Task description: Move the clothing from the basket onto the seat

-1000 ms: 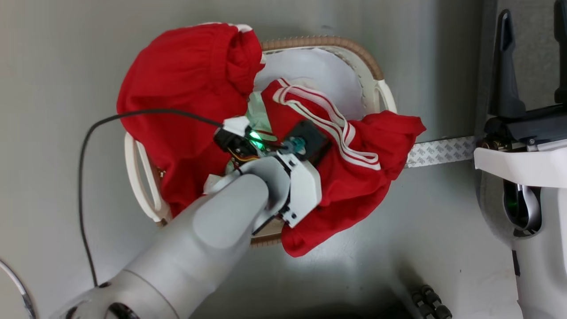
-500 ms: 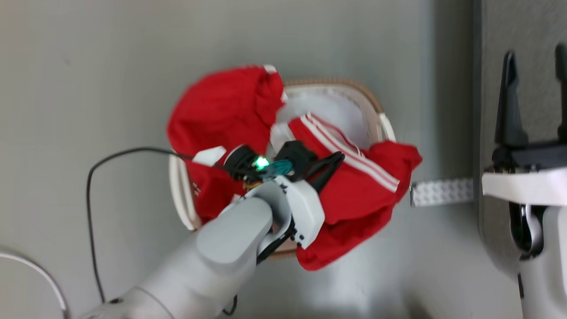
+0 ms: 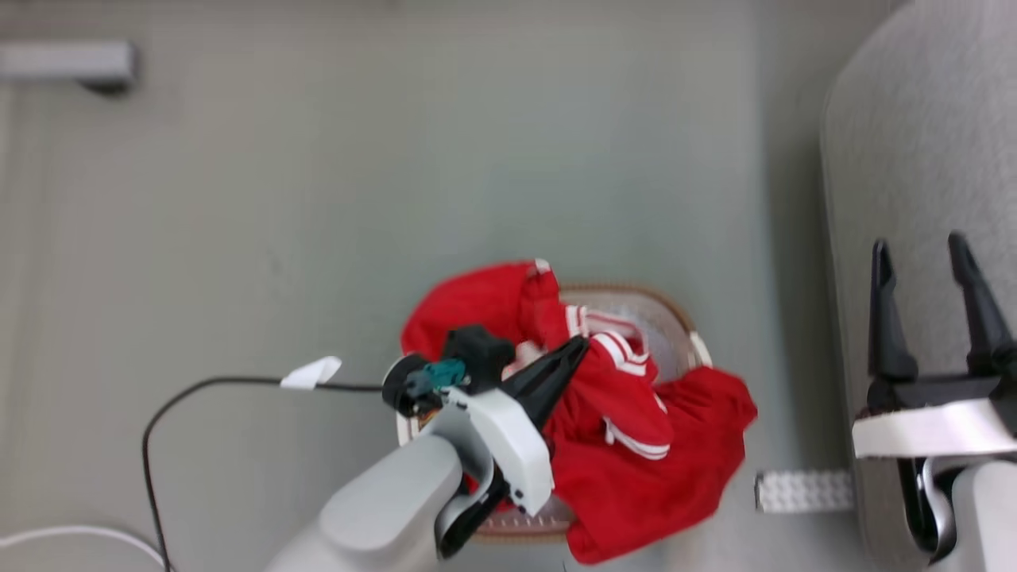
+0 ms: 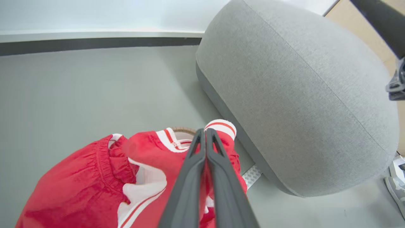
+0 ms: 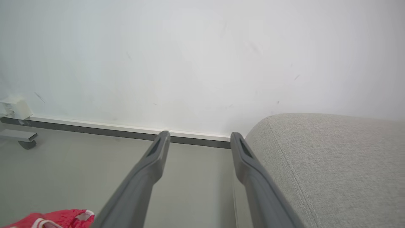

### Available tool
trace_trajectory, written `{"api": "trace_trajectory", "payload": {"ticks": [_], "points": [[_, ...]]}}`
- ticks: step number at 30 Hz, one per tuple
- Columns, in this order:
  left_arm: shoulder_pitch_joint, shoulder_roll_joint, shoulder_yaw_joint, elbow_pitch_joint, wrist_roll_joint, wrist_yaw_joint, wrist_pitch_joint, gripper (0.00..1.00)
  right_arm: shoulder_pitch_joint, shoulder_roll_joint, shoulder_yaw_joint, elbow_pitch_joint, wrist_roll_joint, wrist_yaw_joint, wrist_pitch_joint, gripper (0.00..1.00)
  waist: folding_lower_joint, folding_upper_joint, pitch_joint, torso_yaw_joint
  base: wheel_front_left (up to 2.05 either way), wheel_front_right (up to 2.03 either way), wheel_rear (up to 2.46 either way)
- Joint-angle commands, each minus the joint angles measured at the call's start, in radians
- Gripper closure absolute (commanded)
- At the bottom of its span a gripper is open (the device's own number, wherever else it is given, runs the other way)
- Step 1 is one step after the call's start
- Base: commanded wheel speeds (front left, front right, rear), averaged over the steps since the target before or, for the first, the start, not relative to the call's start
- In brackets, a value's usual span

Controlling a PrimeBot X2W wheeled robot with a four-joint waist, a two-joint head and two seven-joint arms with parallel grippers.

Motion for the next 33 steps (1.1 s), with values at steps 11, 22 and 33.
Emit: {"api": "trace_trajectory", "payload": {"ticks": [11,22,33], "points": [[0.176,0.075,0.093,-0.177,0.014,0.05,-0.002,1.0,0.131,0.001,0.007,0.046,-0.014,-0.002,0.001,0.0,0.0002,0.0,-0.26,0.034,0.0,0.0,0.0],[0.214,0.162,0.127,-0.333,0.003,0.109,0.033,1.0,0.229,0.002,0.044,0.082,0.024,-0.002,0.001,0.0,0.0002,0.0,-0.406,0.024,0.0,0.0,0.0],[0.191,0.238,0.15,-0.47,-0.01,0.151,0.109,1.0,0.267,0.002,0.066,0.091,0.051,-0.002,0.001,0.0,0.0002,0.0,-0.459,0.017,0.0,0.0,0.0]]}}
